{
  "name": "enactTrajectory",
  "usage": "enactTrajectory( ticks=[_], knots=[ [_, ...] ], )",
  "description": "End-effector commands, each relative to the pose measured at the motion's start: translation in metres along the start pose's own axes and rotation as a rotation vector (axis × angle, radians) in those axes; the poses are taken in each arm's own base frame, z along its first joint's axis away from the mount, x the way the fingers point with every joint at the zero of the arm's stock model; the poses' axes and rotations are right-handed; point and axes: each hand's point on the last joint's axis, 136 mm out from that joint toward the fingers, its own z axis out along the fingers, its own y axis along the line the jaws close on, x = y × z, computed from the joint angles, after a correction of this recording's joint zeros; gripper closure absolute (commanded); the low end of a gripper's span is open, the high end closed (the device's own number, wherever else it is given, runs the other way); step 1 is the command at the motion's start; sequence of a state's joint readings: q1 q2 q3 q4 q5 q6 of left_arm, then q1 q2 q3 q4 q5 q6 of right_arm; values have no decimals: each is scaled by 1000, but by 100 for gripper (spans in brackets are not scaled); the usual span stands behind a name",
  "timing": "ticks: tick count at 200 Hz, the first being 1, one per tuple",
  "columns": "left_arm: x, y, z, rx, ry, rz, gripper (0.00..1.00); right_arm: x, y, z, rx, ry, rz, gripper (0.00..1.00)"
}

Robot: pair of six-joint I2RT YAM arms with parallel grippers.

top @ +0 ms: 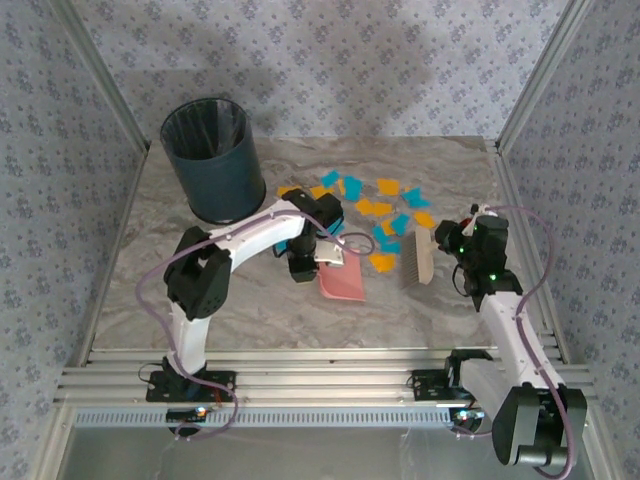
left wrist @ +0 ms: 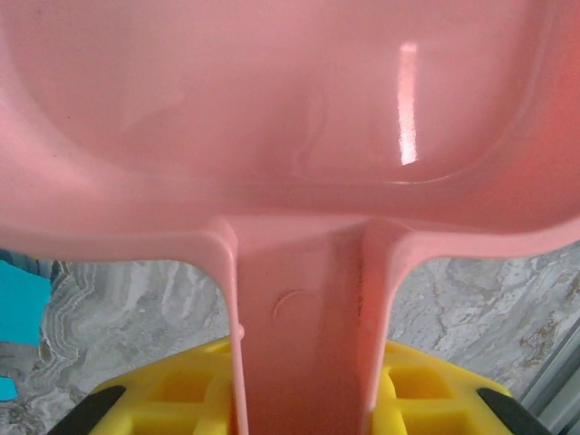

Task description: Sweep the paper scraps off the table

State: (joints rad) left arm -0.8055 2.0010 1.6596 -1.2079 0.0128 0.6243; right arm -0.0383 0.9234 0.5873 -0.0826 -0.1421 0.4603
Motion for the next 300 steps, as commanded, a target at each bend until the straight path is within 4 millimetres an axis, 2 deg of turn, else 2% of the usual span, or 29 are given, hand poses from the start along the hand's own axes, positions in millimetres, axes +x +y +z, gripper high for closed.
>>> enactTrajectory(
  ticks=[1, 51, 93, 142, 160, 175, 215, 300],
  knots=[
    [2, -3, -1, 30, 49, 4, 100, -24, 5, -6, 28, -66, -74, 100],
    [-2, 0, -1, 50, 81, -20, 100, -38, 4, 1, 144, -81, -232, 100],
    [-3, 3, 2, 62, 110, -36, 100, -38, 18, 9, 225, -78, -409, 100],
    [-12, 9, 4, 65, 112, -56, 100, -34, 29, 27, 254, -60, -485, 100],
    [-13, 10, 8, 72, 124, -75, 100, -26, 35, 34, 230, -39, -502, 100],
    [-20, 14, 3, 70, 100, -88, 100, -18, 40, 39, 210, -23, -516, 100],
    [-19, 17, 7, 79, 125, -109, 100, 4, 58, 48, 120, 30, -538, 100],
    [-19, 16, 11, 97, 145, -123, 100, 46, 87, 35, -44, 107, -534, 100]
  ],
)
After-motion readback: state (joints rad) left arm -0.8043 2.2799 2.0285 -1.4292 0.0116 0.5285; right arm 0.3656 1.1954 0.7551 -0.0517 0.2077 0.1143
